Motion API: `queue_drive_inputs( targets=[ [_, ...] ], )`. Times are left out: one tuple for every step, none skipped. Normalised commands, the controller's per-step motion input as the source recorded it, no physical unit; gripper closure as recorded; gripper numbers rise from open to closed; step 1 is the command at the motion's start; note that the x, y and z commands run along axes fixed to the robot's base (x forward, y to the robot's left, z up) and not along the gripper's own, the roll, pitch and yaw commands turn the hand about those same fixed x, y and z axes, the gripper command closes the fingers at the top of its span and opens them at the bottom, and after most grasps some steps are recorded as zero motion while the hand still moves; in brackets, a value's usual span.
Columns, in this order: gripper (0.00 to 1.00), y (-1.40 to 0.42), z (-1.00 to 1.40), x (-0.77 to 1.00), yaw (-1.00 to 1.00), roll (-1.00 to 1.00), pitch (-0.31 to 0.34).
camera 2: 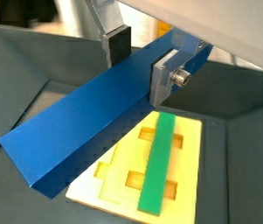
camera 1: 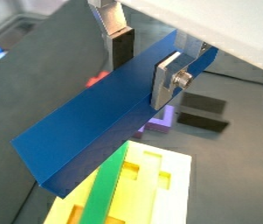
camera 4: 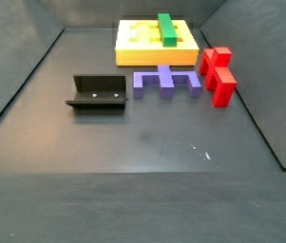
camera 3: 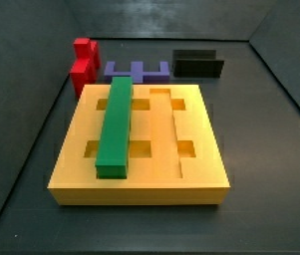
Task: Pick up the blue object. Move up. Move to above the board. Insert the blue object.
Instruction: Move to above the board, then insert the blue object.
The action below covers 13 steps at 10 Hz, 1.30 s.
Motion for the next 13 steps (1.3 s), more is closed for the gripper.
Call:
queue_drive_inputs(
  targets=[
    [1.0, -0.1, 0.03, 0.06, 1.0, 0.05, 0.155],
    [1.0, -0.08, 0.03, 0.07, 1.0, 0.05, 0.171],
    [1.0, -0.06, 0.03, 0.07, 1.0, 0.08, 0.235],
    [1.0, -0.05, 0.03, 0.08, 0.92, 0.08, 0.255],
    [1.0, -0.04, 0.03, 0.08, 0.57, 0.08, 0.222],
    [1.0, -0.04, 0.03, 0.08, 0.36, 0.08, 0.185],
    [1.0, -0.07, -0.11, 0.04, 0.0, -0.04, -0.073],
    [1.0, -0.08, -0.17, 0.05, 0.0, -0.05, -0.09],
    [1.0, -0.09, -0.27, 0.07, 0.0, -0.07, -0.124],
    [1.0, -0.09, -0.5, 0.17, 0.0, -0.08, -0.159],
    [1.0, -0.08, -0.77, 0.21, 0.05, -0.08, -0.21],
    [1.0, -0.11, -0.77, 0.21, 0.04, -0.07, -0.229],
    [1.0, -0.12, -0.78, 0.19, 0.01, -0.07, -0.226]
  ],
)
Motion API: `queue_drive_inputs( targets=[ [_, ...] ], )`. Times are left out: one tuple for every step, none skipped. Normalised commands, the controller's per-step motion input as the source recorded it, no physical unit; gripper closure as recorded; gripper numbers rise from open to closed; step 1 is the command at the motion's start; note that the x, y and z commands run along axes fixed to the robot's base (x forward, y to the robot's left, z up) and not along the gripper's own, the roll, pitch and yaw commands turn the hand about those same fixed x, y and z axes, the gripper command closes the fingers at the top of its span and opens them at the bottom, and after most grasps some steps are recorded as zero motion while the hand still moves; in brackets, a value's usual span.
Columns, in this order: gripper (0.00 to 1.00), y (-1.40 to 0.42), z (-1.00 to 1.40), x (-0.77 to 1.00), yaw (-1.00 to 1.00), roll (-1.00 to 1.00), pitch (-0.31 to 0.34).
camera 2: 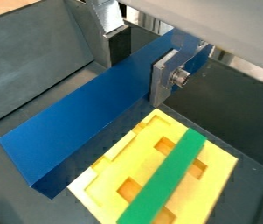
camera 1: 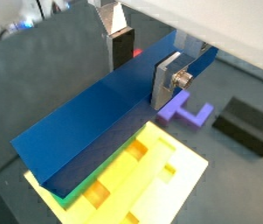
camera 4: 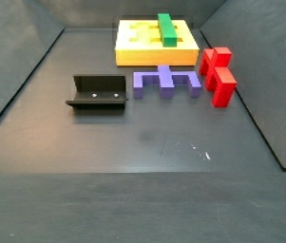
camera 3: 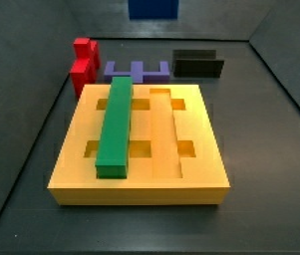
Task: Pick up the blue object. Move up. Move to above the board. Insert the blue object.
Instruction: Insert the blue object.
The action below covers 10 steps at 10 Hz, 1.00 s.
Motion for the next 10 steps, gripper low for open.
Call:
queue_drive_inputs(
  targets=[
    [1.0, -0.15, -0.78, 0.15, 0.0, -0.06, -0.236],
    [1.0, -0.12, -0.84, 0.11, 0.01, 0.0, -0.207],
    [1.0, -0.11, -0.83, 0.18, 0.05, 0.05, -0.194],
    [1.0, -0.09, -0.81, 0.2, 0.05, 0.11, -0.164],
    [1.0, -0.03, -0.83, 0.23, 0.04, 0.18, -0.084],
    [1.0, -0.01, -0.82, 0.2, 0.08, 0.19, -0.077],
    [1.0, -0.02, -0.82, 0.2, 0.08, 0.19, -0.073],
    [1.0, -0.04, -0.83, 0.18, 0.09, 0.18, -0.081],
    [1.0, -0.05, -0.86, 0.19, 0.1, 0.06, -0.134],
    [1.0, -0.07, -0.82, 0.18, 0.12, 0.09, -0.119]
  ],
)
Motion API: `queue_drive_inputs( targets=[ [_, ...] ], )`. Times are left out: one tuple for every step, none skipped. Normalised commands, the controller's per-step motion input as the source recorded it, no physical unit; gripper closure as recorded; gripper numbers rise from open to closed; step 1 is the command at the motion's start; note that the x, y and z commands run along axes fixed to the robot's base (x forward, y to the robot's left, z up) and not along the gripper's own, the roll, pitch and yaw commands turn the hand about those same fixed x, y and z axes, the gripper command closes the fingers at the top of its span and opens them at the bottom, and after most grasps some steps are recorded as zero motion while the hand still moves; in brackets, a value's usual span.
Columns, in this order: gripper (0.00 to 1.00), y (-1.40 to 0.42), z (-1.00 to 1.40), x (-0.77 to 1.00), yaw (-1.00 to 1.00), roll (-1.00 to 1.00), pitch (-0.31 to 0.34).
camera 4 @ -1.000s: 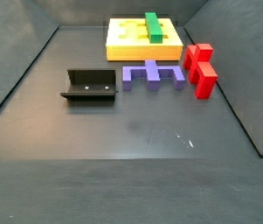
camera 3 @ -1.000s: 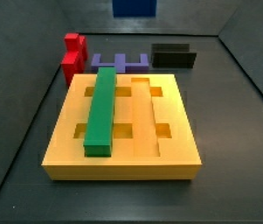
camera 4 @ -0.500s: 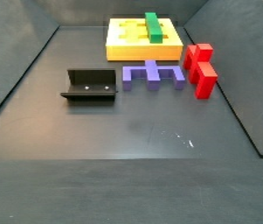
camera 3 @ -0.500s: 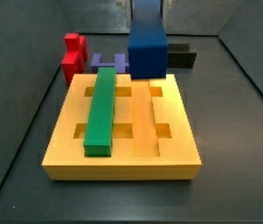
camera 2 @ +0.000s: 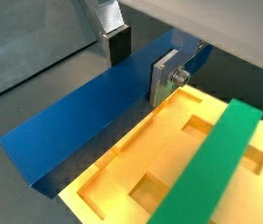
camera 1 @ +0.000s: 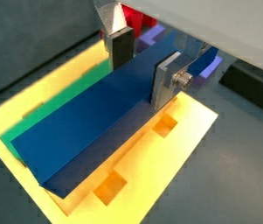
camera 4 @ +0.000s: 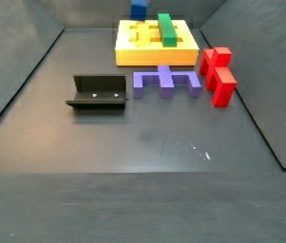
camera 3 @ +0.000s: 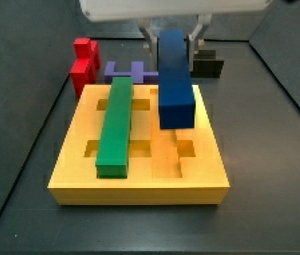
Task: Pick up the blue object. Move up. Move to above the board. Insert the blue object.
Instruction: Insert the blue object.
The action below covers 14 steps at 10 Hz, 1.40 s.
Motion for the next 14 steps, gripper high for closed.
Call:
queue_drive_inputs(
  targets=[
    [1.0, -0.08, -0.73, 0.12, 0.13, 0.15, -0.059],
    [1.0, -0.08, -0.66, 0.09, 0.11, 0.15, -0.027],
    [1.0, -0.06, -0.6, 0.03, 0.1, 0.19, 0.0],
    [1.0, -0.08, -0.54, 0.0, 0.12, 0.25, 0.0],
    [1.0, -0.11, -0.47, 0.0, 0.1, 0.24, 0.011],
    [1.0, -0.13, -0.39, -0.01, 0.05, 0.17, 0.0],
    [1.0, -0.13, -0.33, -0.07, 0.03, 0.11, 0.0],
    [1.0, -0.12, -0.27, -0.07, 0.03, 0.08, 0.0],
    [1.0, -0.13, -0.24, 0.0, 0.03, 0.05, 0.0],
    [1.0, -0.13, -0.21, 0.0, 0.04, 0.03, 0.0],
    [1.0, -0.13, -0.22, -0.03, 0.0, 0.05, 0.0],
    [1.0, -0.11, -0.21, -0.06, 0.0, 0.04, 0.0],
    [1.0, -0.09, -0.22, -0.07, 0.0, 0.05, 0.0],
    [1.0, -0.06, -0.23, -0.05, 0.0, 0.07, 0.0]
  ],
)
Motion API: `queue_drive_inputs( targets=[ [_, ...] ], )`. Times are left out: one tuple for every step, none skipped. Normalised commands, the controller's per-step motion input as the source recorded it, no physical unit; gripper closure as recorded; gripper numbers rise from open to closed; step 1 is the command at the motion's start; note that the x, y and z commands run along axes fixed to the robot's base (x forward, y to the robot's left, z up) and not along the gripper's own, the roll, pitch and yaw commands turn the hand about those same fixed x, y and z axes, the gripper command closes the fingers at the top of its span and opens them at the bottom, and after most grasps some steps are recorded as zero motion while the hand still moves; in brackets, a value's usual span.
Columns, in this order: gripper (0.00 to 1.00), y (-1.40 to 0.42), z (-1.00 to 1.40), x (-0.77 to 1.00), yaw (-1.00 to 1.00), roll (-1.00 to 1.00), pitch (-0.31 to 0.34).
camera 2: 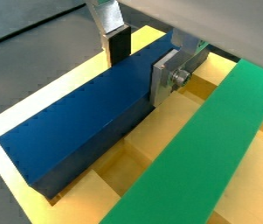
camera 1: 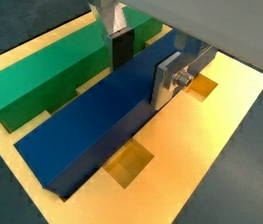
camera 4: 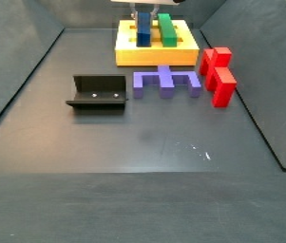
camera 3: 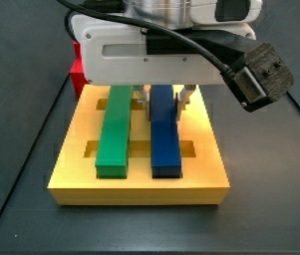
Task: Pick up the blue object. Move up. Move to above the board. Insert the blue object.
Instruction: Insert the blue object.
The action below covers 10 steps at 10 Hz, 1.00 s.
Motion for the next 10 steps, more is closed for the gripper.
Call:
queue_drive_inputs(
  targets=[
    [1.0, -0.05, -0.28, 0.0, 0.0, 0.05, 0.0],
    [1.0, -0.02, -0.39, 0.0, 0.0, 0.04, -0.026],
    [1.0, 0.0, -0.44, -0.1, 0.0, 0.03, -0.08],
    [1.0, 0.0, -0.29, -0.17, 0.03, 0.0, -0.066],
    [1.0, 0.0, -0.22, -0.21, 0.05, 0.0, -0.08],
    [1.0, 0.0, -0.27, -0.01, 0.15, 0.01, -0.069],
    [1.0, 0.0, -0.29, 0.0, 0.19, 0.0, -0.041],
    [1.0, 0.0, -0.15, 0.0, 0.04, 0.04, 0.0],
    [1.0, -0.01, 0.0, 0.0, 0.0, 0.02, -0.003],
    [1.0, -0.01, 0.0, 0.0, 0.0, 0.0, 0.0]
  ],
)
